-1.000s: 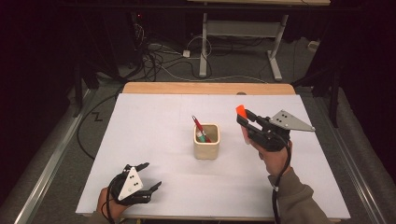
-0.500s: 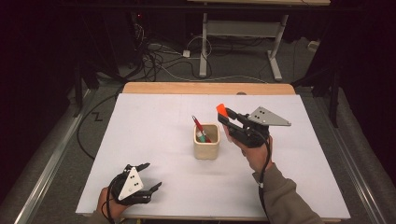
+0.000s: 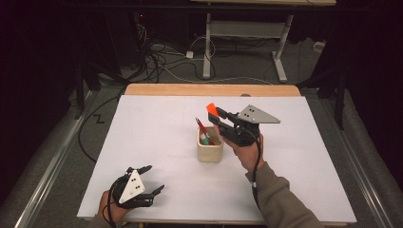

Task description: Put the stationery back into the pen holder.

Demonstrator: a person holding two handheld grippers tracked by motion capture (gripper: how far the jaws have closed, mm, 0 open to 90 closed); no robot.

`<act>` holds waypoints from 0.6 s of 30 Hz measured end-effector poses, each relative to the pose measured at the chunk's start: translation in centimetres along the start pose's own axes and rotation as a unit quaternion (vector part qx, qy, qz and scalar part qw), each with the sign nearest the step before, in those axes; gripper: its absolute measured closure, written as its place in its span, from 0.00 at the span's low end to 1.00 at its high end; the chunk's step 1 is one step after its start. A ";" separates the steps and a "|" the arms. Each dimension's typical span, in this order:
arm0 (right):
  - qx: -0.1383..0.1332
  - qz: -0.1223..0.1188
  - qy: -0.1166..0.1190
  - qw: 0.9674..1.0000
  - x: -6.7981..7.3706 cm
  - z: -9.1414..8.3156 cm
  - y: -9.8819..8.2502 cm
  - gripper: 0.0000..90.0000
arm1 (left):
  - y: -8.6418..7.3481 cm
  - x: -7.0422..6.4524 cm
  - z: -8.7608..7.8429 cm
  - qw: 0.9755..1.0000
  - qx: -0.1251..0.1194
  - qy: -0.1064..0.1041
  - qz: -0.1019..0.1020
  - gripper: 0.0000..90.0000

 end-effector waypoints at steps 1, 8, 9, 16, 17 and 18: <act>0.000 -0.004 0.001 1.000 0.0 0.1 0.0 0.75 | 0.0 0.0 0.1 1.000 0.002 0.000 0.002 0.27; 0.009 -0.004 0.008 1.000 0.2 1.3 -0.7 0.75 | 0.1 -0.1 0.0 1.000 0.000 -0.001 0.004 0.27; 0.013 -0.004 0.008 1.000 0.3 1.5 -0.8 0.75 | 0.0 0.0 0.0 1.000 0.002 -0.001 0.005 0.27; 0.018 0.000 0.009 1.000 -0.1 2.2 -1.4 0.75 | -0.1 0.2 0.0 1.000 -0.001 -0.002 -0.001 0.27; 0.019 0.001 0.009 1.000 -0.1 2.3 -1.4 0.75 | -0.1 0.2 0.0 1.000 -0.001 -0.002 -0.001 0.27; 0.020 0.001 0.009 1.000 -0.2 2.3 -1.5 0.75 | -0.2 0.2 0.0 1.000 -0.001 -0.002 -0.001 0.27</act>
Point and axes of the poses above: each handheld gripper's, and its own axes: z roughly forward along the jaws, y roughly out of its top, x roughly to its left, the point moved 3 cm from there along z, roughly forward along the jaws, and after that the axes turned 3 degrees about x, right-handed, at the moved point
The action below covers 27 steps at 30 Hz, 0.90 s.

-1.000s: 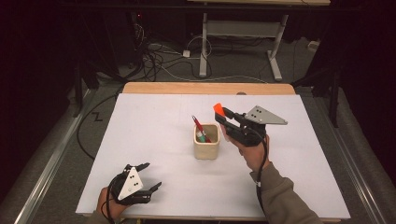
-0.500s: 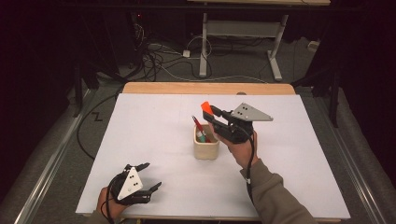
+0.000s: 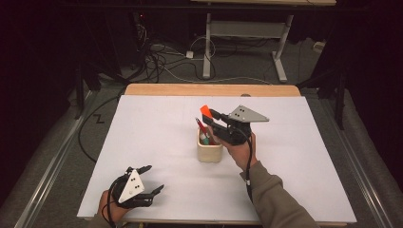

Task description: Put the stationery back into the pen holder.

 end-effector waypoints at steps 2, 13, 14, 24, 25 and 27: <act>0.001 -0.001 0.001 1.000 -0.1 0.1 -0.1 0.75 | 0.0 0.0 0.0 1.000 0.000 0.000 0.000 0.27; 0.017 0.003 0.002 1.000 -0.3 0.7 -1.3 0.75 | 0.0 -0.1 0.1 1.000 0.004 -0.002 0.004 0.27; 0.019 0.004 0.003 1.000 -0.3 0.7 -1.5 0.75 | 0.0 -0.1 0.1 1.000 0.005 -0.001 0.005 0.27; 0.038 -0.007 0.005 0.999 -0.4 0.4 -2.3 0.75 | -0.1 -0.1 0.2 1.000 0.008 -0.001 0.007 0.27; 0.040 -0.006 0.005 0.999 -0.3 0.4 -2.4 0.75 | -0.1 -0.1 0.2 1.000 0.009 -0.001 0.007 0.27; 0.041 -0.003 0.005 0.999 -0.4 0.5 -2.6 0.75 | -0.1 -0.1 0.2 1.000 0.009 -0.001 0.009 0.27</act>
Point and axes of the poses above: each handheld gripper's, and its own axes: z roughly forward along the jaws, y roughly out of its top, x roughly to its left, the point moved 3 cm from there along z, roughly forward along the jaws, and after that the axes turned 3 degrees about x, right-handed, at the moved point
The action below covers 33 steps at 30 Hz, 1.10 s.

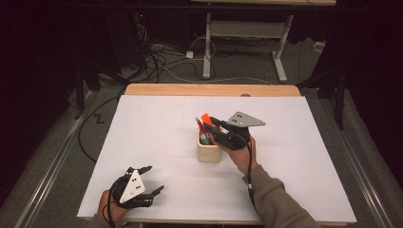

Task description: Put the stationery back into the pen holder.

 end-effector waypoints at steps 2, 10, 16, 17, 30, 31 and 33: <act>0.005 -0.002 0.000 1.000 0.0 0.0 -0.2 0.75 | 0.0 0.0 0.0 1.000 0.001 0.000 0.000 0.27; 0.011 -0.003 0.000 1.000 0.0 -0.4 -0.7 0.74 | 0.0 -0.1 0.1 1.000 0.003 0.000 0.004 0.27; 0.011 -0.006 0.000 1.000 0.1 -0.9 -1.0 0.74 | 0.0 0.0 0.0 1.000 0.002 0.001 0.003 0.27; 0.010 -0.006 0.000 1.000 0.1 -1.0 -1.0 0.74 | 0.0 0.0 0.0 1.000 0.002 0.001 0.003 0.27; 0.030 -0.017 -0.014 0.999 0.0 -1.0 -1.5 0.70 | 0.0 -0.1 0.1 1.000 0.004 0.001 0.004 0.27; 0.030 -0.016 -0.014 0.999 0.0 -1.0 -1.5 0.70 | 0.0 -0.1 0.1 1.000 0.005 0.001 0.004 0.27; 0.030 -0.021 -0.016 0.999 0.0 -1.1 -1.5 0.68 | 0.1 -0.2 0.1 1.000 0.004 0.002 0.004 0.27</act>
Point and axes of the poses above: each handheld gripper's, and its own axes: z roughly forward along the jaws, y roughly out of its top, x roughly to its left, the point moved 3 cm from there along z, roughly forward along the jaws, and after that the axes turned 3 degrees about x, right-handed, at the moved point
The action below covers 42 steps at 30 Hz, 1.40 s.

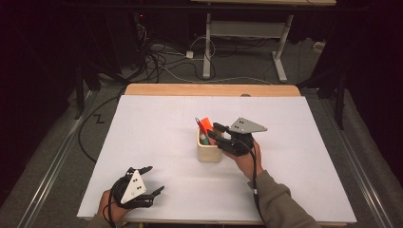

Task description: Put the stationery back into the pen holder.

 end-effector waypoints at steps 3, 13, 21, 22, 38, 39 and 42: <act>0.001 -0.006 -0.004 1.000 0.0 -0.2 0.0 0.66 | 0.0 0.0 0.0 1.000 0.000 0.001 0.001 0.27; -0.006 -0.045 -0.034 0.998 -0.2 -1.6 1.0 0.57 | 0.1 0.0 0.0 1.000 0.000 0.004 0.001 0.27; 0.005 -0.045 -0.059 0.997 -0.8 -2.7 1.5 0.40 | 0.1 -0.1 0.0 1.000 0.003 0.005 0.003 0.27; 0.005 -0.045 -0.061 0.997 -0.9 -2.8 1.6 0.39 | 0.1 -0.1 0.0 1.000 0.003 0.006 0.003 0.27; 0.011 -0.049 -0.097 0.994 -1.6 -4.6 1.7 0.25 | 0.1 0.0 -0.1 1.000 0.002 0.013 0.004 0.27; 0.014 -0.049 -0.097 0.994 -1.7 -4.8 1.7 0.25 | 0.1 0.0 -0.1 1.000 0.003 0.013 0.004 0.27; 0.015 -0.051 -0.100 0.994 -1.8 -5.2 1.6 0.23 | 0.1 0.0 -0.1 1.000 0.003 0.013 0.006 0.27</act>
Point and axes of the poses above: each handheld gripper's, and its own axes: z roughly forward along the jaws, y roughly out of its top, x roughly to its left, the point moved 3 cm from there along z, roughly forward along the jaws, and after that the axes turned 3 degrees about x, right-handed, at the moved point
